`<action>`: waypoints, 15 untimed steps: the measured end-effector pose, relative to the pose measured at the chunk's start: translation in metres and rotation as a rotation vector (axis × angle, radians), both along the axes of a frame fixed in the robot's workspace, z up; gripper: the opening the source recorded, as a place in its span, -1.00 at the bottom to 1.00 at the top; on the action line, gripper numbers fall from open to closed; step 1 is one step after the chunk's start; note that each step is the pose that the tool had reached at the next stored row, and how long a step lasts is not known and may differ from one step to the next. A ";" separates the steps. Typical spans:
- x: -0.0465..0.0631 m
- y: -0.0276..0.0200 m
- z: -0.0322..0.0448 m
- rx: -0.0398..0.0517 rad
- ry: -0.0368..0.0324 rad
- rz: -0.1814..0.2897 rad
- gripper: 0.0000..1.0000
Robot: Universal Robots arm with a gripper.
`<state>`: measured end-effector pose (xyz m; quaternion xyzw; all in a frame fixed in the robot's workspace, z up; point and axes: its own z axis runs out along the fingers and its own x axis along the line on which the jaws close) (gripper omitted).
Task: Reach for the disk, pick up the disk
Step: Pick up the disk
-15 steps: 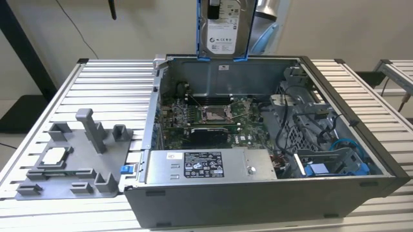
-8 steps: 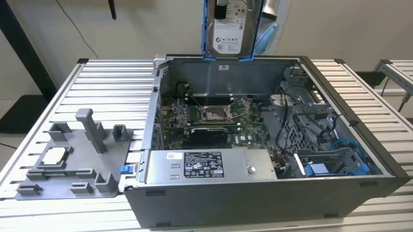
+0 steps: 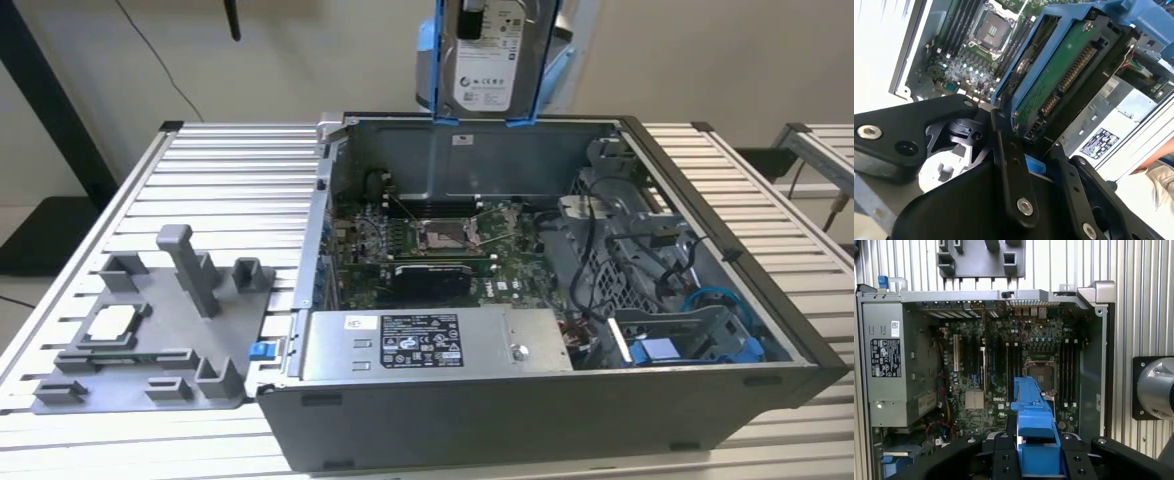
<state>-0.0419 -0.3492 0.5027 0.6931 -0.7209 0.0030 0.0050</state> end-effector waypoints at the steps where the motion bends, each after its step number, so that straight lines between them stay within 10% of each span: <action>1: 0.002 0.0001 0.0000 -0.0001 0.0000 0.000 -1.00; 15: 0.029 0.0017 0.0000 0.0000 0.0000 0.000 -1.00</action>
